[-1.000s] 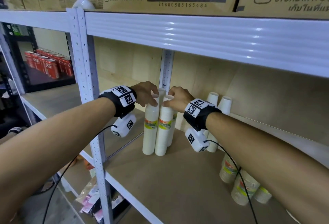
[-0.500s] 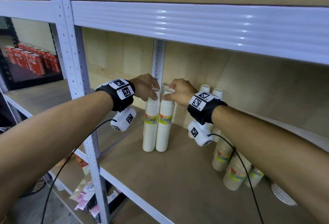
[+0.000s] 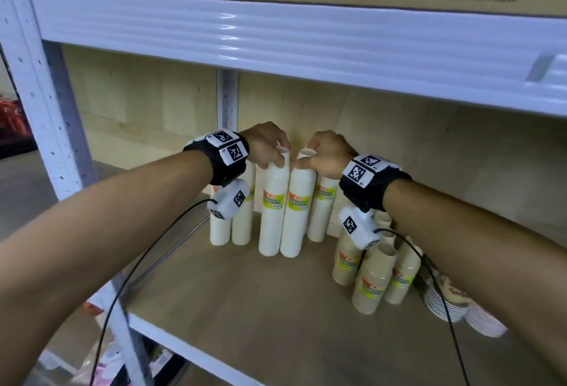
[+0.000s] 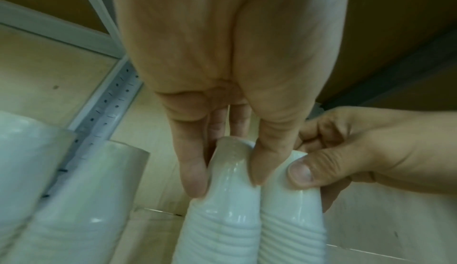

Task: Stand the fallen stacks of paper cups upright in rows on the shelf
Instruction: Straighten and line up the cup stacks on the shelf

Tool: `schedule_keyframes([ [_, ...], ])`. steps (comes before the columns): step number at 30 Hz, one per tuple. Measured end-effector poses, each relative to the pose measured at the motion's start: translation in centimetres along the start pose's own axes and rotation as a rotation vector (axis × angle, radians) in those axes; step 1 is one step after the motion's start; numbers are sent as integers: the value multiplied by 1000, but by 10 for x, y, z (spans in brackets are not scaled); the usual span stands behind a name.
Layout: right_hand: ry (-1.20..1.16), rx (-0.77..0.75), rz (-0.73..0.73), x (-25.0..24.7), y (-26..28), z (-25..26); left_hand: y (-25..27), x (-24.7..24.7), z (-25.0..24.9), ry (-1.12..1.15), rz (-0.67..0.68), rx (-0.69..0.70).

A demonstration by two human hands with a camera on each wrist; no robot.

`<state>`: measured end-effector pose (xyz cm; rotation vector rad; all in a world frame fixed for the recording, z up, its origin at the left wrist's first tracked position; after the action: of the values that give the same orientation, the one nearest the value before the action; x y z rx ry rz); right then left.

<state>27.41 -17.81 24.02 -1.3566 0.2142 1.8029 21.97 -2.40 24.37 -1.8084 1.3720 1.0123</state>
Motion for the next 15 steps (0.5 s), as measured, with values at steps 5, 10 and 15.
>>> schedule_keyframes([
  [5,30,67,-25,-9,5,-23,-23,15,-14,-7,5,56],
  [10,8,125,-44,-12,7,-39,-40,25,-24,-14,-14,109],
  [15,7,149,-45,-7,3,-45,-53,35,-28,-19,-19,141],
])
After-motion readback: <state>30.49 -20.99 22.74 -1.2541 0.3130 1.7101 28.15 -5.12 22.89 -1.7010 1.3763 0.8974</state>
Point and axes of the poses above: each hand's wrist, its own y-axis away from the middle knuckle, its own x-axis out of the palm, z = x × y, the point moved 3 cm from there along -y, towards the middle knuckle, and after that the axes turned 5 degrees about -x, right-handed, at the moved point
